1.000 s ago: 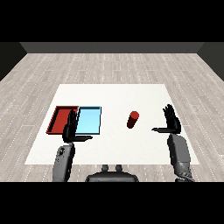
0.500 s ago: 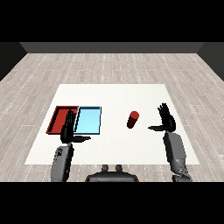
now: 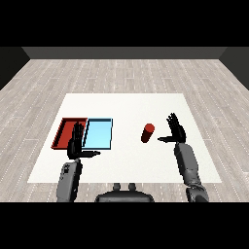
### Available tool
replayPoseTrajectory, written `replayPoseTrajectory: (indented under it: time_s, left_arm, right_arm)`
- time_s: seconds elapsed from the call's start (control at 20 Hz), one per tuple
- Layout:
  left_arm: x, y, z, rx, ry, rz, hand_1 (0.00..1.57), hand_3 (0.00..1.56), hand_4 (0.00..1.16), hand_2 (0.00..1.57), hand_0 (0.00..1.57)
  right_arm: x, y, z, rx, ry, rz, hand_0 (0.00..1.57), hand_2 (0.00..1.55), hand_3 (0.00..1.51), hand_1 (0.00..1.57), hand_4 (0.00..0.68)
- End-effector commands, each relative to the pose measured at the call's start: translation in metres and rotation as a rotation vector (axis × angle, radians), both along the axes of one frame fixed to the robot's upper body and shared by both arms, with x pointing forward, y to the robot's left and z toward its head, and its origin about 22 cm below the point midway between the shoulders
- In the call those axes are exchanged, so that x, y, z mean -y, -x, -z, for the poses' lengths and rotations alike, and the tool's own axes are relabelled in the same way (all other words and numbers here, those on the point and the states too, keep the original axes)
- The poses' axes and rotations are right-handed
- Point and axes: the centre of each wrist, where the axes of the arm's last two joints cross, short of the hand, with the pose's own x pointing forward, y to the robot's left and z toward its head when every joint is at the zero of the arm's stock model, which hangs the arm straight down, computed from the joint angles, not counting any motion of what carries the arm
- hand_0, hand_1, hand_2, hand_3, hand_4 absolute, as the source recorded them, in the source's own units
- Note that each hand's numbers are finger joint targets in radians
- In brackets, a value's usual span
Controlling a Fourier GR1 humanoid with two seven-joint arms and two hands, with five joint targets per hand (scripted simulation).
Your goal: Pick the red can and put it in the red box
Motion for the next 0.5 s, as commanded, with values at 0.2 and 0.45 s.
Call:
replayPoseTrajectory:
  time_s: [0.2, 0.45]
  left_arm:
    - [-0.001, -0.009, -0.01, -0.004, 0.006, 0.002, 0.0, 0.0, 0.0, 0.0, 0.0]
    - [-0.005, 0.012, -0.015, 0.014, 0.013, -0.001, 0.0, 0.0, 0.0, 0.0, 0.0]
  right_arm:
    - [-0.041, -0.019, 0.009, -0.033, -0.025, -0.049, 0.0, 0.0, 0.0, 0.0, 0.0]
    - [-0.051, -0.008, 0.028, -0.077, -0.072, -0.058, 0.0, 0.0, 0.0, 0.0, 0.0]
